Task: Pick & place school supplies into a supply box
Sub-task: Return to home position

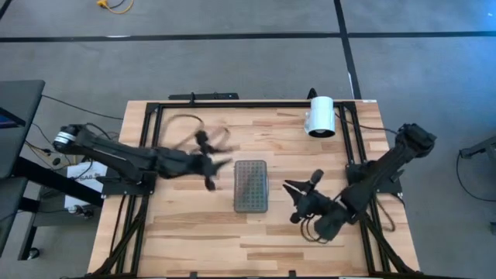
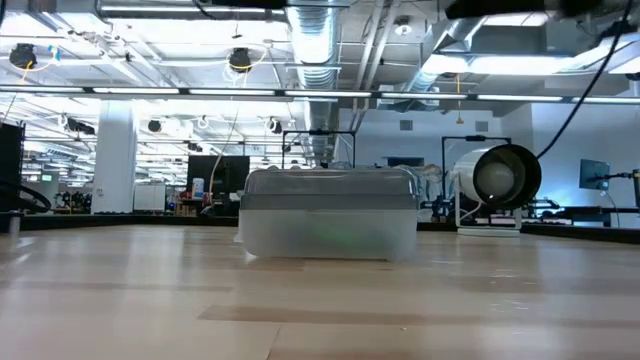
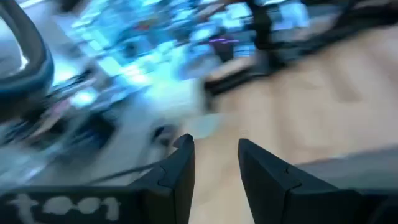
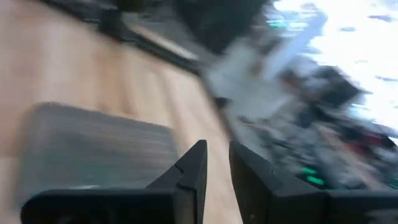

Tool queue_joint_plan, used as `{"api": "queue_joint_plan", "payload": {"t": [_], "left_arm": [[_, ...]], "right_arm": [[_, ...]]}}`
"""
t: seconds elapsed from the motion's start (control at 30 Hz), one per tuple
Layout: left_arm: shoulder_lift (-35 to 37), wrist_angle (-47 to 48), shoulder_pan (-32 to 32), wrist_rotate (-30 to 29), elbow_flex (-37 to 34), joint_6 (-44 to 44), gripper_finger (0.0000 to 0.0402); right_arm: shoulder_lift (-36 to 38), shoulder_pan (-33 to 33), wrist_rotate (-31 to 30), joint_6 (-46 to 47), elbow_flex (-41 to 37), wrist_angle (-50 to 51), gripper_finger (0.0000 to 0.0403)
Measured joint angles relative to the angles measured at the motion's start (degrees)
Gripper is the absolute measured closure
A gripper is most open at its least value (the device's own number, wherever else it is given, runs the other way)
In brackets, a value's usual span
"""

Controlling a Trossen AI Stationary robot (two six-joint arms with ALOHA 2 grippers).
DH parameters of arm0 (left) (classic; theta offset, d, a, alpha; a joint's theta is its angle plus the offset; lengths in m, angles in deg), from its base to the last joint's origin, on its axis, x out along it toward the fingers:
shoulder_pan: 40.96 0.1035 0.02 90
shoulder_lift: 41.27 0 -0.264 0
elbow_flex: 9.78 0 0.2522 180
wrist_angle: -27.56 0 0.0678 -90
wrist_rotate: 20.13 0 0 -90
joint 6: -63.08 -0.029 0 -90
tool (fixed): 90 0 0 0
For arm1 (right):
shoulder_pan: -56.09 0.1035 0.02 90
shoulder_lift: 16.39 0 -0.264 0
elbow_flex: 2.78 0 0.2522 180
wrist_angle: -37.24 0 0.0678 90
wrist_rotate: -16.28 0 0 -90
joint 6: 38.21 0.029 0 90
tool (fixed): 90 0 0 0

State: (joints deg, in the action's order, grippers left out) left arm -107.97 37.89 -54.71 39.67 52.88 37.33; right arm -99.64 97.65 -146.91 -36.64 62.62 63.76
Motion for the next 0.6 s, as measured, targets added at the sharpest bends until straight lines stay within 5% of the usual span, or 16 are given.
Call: {"api": "queue_joint_plan", "payload": {"t": [0.1, 0.27, 0.43, 0.6], "left_arm": [[4.1, 0.0, -0.1, -7.8, 0.0, 3.1, 0.0288], [9.6, 1.7, -0.1, -1.8, 0.0, 3.8, 0.0288], [12.5, 2.0, -0.1, 5.5, 0.0, 3.2, 0.0288], [14.6, 2.9, 0.0, 5.7, 0.0, 0.0, 0.0288]], "right_arm": [[4.1, -2.3, 14.1, -6.9, 0.0, -3.0, 0.0339], [8.6, -9.3, 37.4, -18.3, 0.0, -10.5, 0.0339], [11.0, -16.8, 49.6, -25.2, 0.0, -16.2, 0.0339], [12.6, -24.9, 62.7, -28.1, 0.0, -21.2, 0.0339]]}}
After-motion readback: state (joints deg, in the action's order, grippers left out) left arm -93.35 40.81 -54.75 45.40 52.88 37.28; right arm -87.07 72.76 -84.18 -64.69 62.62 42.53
